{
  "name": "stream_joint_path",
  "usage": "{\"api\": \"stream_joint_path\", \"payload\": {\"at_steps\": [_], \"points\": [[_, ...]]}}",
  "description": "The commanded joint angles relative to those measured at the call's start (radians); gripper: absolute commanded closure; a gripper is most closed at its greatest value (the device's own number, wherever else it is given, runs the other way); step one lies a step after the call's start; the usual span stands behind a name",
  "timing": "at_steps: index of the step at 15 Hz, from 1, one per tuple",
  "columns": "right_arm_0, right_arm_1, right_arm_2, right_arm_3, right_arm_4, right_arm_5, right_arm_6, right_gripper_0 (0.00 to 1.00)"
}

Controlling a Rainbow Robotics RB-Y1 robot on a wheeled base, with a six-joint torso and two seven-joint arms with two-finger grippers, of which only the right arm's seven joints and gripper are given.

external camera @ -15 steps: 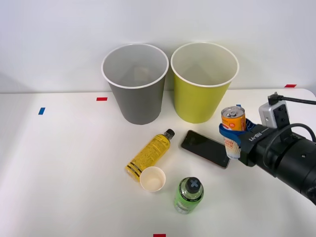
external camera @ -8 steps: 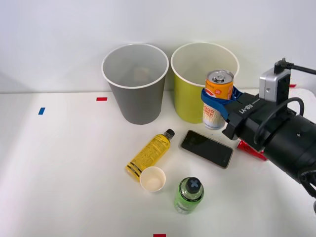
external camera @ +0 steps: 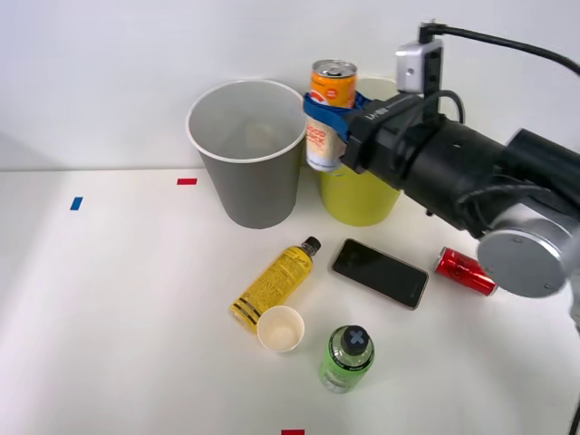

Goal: Put cans in the gray bin, plastic bottles in the light green bin

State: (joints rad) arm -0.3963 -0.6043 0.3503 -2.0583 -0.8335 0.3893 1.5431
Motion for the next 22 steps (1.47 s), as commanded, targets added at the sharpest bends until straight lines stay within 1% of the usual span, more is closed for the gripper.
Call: {"api": "stream_joint_path", "payload": {"at_steps": [1,3,5,7,9,10,11,12,15,16,19,21,22], "points": [[-0.177,0.081,0.111,0.205,-0.007,-0.079,-0.005,1.00],[-0.260,0.129,0.138,0.303,-0.010,-0.079,-0.008,1.00],[-0.354,0.179,0.151,0.429,-0.010,-0.079,0.000,1.00],[-0.421,0.209,0.162,0.532,-0.007,-0.079,0.006,1.00],[-0.443,0.225,0.164,0.573,-0.006,-0.079,0.000,1.00],[-0.444,0.224,0.164,0.576,-0.006,-0.079,0.006,0.97],[-0.444,0.222,0.167,0.575,-0.006,-0.079,0.006,0.54],[-0.443,0.222,0.168,0.576,-0.006,-0.079,0.003,0.00],[-0.443,0.215,0.170,0.572,-0.009,-0.081,0.012,0.00],[-0.443,0.195,0.171,0.557,-0.009,-0.081,0.019,0.00],[-0.400,0.090,0.190,0.443,-0.006,-0.081,0.026,0.00],[-0.328,-0.005,0.188,0.330,-0.009,-0.084,0.014,0.00],[-0.285,-0.034,0.185,0.293,-0.010,-0.115,0.009,0.00]]}}
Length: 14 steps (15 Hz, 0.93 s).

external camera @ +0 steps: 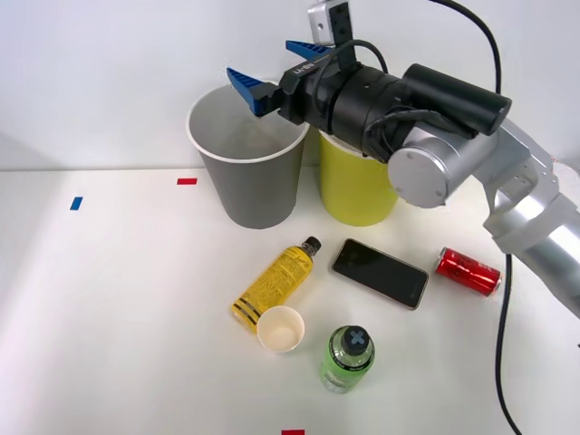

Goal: Put cans in the gray bin, plastic bottles in the light green bin

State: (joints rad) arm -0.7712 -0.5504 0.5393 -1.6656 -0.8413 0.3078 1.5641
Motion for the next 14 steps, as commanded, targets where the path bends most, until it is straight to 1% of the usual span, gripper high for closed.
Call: {"api": "stream_joint_path", "payload": {"at_steps": [1,2,3,4,5,6,7,8,10,11,12,14], "points": [[0.155,-0.120,-0.004,-0.137,-0.004,-0.104,-0.018,0.00],[0.234,-0.149,-0.004,-0.171,-0.007,-0.214,-0.022,0.00],[0.291,-0.169,-0.002,-0.195,-0.005,-0.285,-0.024,0.00],[0.348,-0.195,-0.007,-0.232,-0.007,-0.329,-0.025,0.00],[0.423,-0.238,-0.021,-0.295,-0.007,-0.363,-0.025,0.00],[0.481,-0.273,-0.045,-0.342,-0.009,-0.372,-0.027,0.00],[0.573,-0.321,-0.090,-0.410,-0.010,-0.392,-0.030,0.00],[0.673,-0.350,-0.136,-0.459,-0.005,-0.420,-0.025,0.00],[0.837,-0.359,-0.197,-0.520,0.007,-0.490,-0.012,0.00],[0.900,-0.359,-0.213,-0.531,0.013,-0.535,-0.001,0.00],[0.964,-0.350,-0.214,-0.533,0.024,-0.595,0.017,0.00],[1.099,-0.295,-0.214,-0.533,0.038,-0.684,0.123,0.00]]}}
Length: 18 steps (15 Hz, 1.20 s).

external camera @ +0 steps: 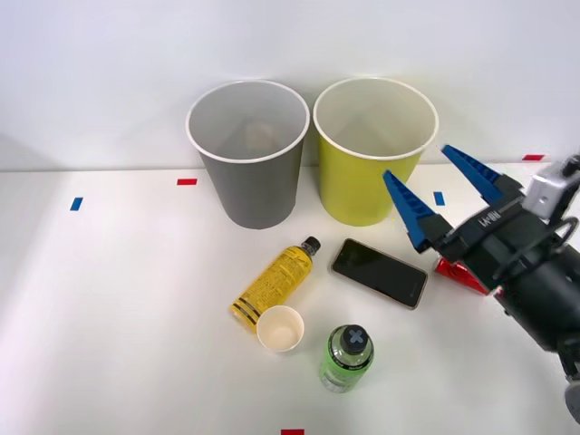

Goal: Put cans in the gray bin, plastic bottles in the light green bin

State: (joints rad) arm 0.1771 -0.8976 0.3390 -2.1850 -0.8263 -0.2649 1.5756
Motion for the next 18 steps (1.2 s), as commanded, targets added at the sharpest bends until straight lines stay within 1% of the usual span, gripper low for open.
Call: {"api": "stream_joint_path", "payload": {"at_steps": [1,3,6,8,9,11,15,18], "points": [[0.208,0.097,-0.014,-0.012,0.032,-0.132,0.141,0.00],[0.320,0.193,-0.021,-0.012,0.075,-0.157,0.204,0.00],[0.475,0.287,-0.048,-0.012,0.145,-0.175,0.284,0.00],[0.535,0.327,-0.051,-0.012,0.154,-0.183,0.276,0.00],[0.556,0.355,-0.052,-0.012,0.151,-0.183,0.276,0.00],[0.587,0.414,-0.054,-0.012,0.179,-0.183,0.276,0.00],[0.657,0.480,-0.054,-0.012,0.230,-0.183,0.273,0.00],[0.686,0.500,-0.063,-0.012,0.250,-0.183,0.274,0.00]]}}
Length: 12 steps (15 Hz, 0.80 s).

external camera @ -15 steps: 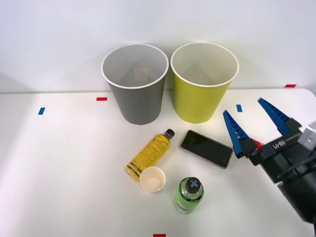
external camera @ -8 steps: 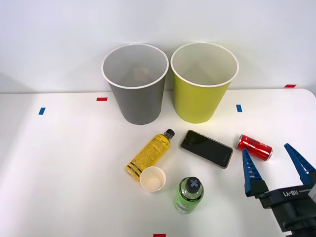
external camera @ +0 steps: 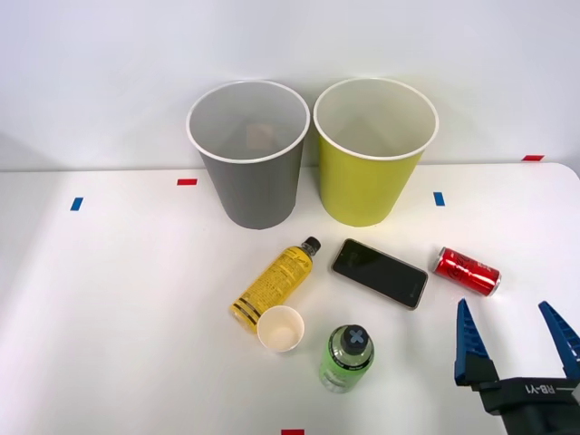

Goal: Put cans in the gray bin, plastic bottles in the light green bin

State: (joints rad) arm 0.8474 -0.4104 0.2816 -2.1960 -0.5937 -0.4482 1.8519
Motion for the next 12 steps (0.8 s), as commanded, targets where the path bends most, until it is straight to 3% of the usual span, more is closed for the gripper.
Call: {"api": "stream_joint_path", "payload": {"at_steps": [1,3,5,6,10,12], "points": [[0.021,0.025,-0.021,0.001,0.051,0.003,-0.008,0.00],[0.027,0.091,-0.070,0.044,0.207,0.000,-0.134,0.00],[0.001,0.194,-0.139,0.136,0.459,-0.055,-0.382,0.00],[-0.010,0.217,-0.148,0.173,0.506,-0.089,-0.445,0.00],[0.015,0.165,-0.114,0.248,0.517,-0.195,-0.442,0.00],[0.058,0.145,-0.084,0.275,0.514,-0.256,-0.375,0.00]]}}
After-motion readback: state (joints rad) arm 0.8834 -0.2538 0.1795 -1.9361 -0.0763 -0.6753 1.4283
